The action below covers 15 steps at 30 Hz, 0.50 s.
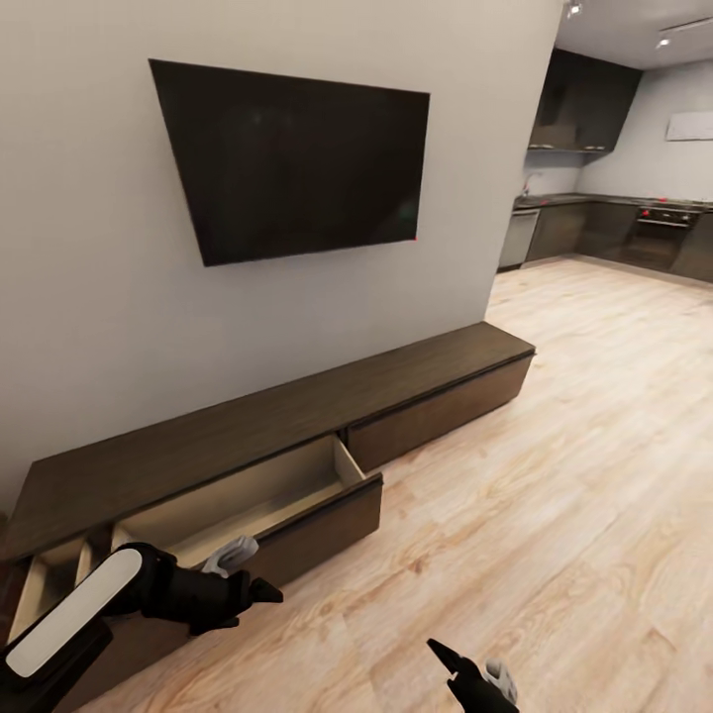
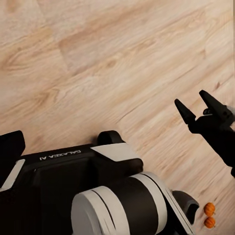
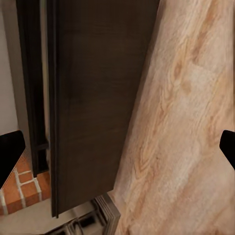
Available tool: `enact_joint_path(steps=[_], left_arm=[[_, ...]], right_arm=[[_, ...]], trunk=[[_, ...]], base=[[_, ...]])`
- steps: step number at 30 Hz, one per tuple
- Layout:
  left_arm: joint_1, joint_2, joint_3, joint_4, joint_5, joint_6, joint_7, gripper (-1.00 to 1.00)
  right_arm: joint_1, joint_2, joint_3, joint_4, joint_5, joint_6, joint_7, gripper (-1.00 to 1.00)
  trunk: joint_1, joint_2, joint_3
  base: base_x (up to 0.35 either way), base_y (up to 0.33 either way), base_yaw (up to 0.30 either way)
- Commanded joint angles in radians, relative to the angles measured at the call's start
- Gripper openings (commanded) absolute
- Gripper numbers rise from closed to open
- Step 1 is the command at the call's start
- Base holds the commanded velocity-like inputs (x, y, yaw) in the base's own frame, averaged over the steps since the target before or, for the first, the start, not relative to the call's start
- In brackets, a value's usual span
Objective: Place each of the two pumpkins and all three candles from the living room inside a cabinet in the living room (use any cabinet), then make sure every cabinet is closed, and position the cauldron so it is next to a table in the living room.
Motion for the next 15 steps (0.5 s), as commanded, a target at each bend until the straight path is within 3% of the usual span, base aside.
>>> enact_joint_path(steps=[1, 7, 15], left_arm=[[-0.001, 0.0, -0.001, -0.001, 0.01, -0.002, 0.01, 1.0], [-0.001, -0.028, -0.003, -0.007, 0.01, -0.002, 0.017, 1.0], [-0.001, -0.033, -0.004, -0.011, 0.01, -0.001, 0.021, 1.0]], right_arm=[[-0.001, 0.005, 0.005, 0.002, -0.01, 0.003, 0.004, 1.0], [-0.001, 0.001, 0.005, 0.002, -0.011, -0.029, 0.004, 1.0], [-0.001, 0.0, 0.005, 0.002, -0.01, -0.031, 0.004, 1.0]], trunk=[[-0.004, 0.007, 0.003], [-0.027, 0.049, 0.029], [-0.058, 0.105, 0.063]], base=[[0.0, 0.0, -0.235], [0.0, 0.0, -0.231], [0.0, 0.0, -0.229]])
